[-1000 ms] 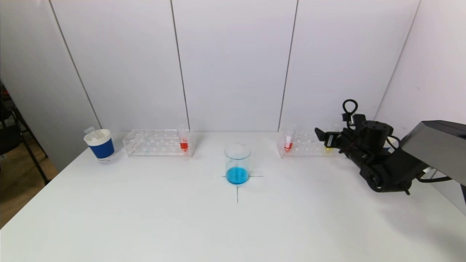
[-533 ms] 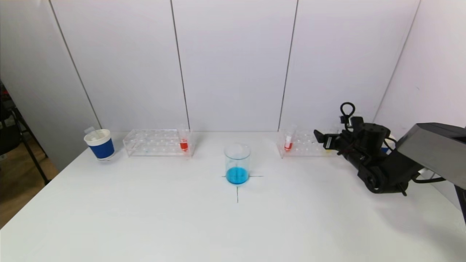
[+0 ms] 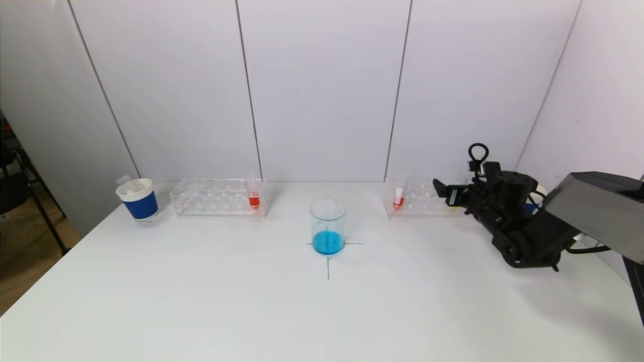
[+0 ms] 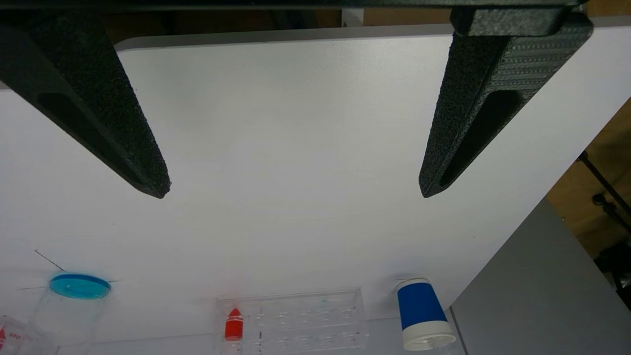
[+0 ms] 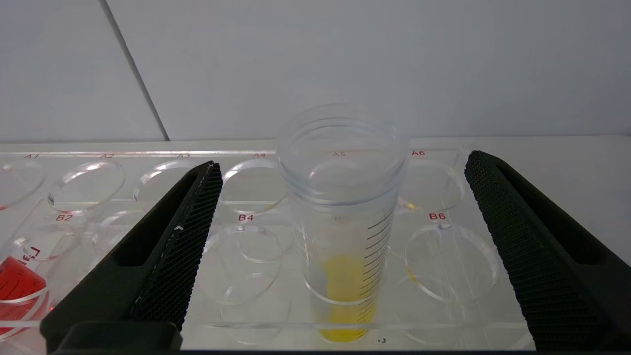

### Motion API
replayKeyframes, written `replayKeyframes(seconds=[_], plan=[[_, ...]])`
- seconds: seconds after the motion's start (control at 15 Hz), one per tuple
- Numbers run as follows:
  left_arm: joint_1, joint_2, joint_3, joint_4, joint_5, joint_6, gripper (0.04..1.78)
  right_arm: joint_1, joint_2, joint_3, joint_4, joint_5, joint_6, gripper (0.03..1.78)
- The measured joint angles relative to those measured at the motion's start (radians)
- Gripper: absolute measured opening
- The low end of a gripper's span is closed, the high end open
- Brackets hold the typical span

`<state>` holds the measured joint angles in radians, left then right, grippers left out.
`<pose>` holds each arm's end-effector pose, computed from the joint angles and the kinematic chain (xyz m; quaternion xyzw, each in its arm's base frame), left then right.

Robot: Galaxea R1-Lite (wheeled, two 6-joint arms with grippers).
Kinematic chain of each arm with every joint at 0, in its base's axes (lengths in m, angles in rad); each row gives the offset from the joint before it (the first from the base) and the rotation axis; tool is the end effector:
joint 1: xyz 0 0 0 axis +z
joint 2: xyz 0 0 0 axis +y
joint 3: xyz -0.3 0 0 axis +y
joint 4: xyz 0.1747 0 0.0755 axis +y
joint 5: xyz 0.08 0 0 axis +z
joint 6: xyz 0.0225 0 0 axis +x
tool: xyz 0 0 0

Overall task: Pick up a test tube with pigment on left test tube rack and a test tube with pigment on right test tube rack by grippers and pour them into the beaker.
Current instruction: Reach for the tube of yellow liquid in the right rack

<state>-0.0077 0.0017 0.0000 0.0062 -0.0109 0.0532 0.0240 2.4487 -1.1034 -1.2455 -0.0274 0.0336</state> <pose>-0.0227 -0.0001 0.0749 0.0266 0.0037 -0.0094 0.9996 0.4453 0.0101 0.0280 0.0155 0.0498 -0.0025 0.9986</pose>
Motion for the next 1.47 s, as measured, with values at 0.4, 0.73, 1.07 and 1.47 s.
replayKeyframes(seconds=[0.4,0.73,1.07,1.47], plan=[[0.0,0.0,0.0,0.0,0.0,0.0,1.76,0.0,0.008,-0.003,-0.007,0.0,-0.002,1.77],[0.0,0.0,0.0,0.0,0.001,0.0,1.76,0.0,0.009,-0.003,-0.008,0.0,-0.002,1.77],[0.0,0.0,0.0,0.0,0.001,0.0,1.76,0.001,0.01,-0.004,-0.009,0.0,-0.002,1.68],[0.0,0.0,0.0,0.0,0.0,0.0,1.76,0.0,0.011,-0.004,-0.008,0.0,-0.003,0.81]])
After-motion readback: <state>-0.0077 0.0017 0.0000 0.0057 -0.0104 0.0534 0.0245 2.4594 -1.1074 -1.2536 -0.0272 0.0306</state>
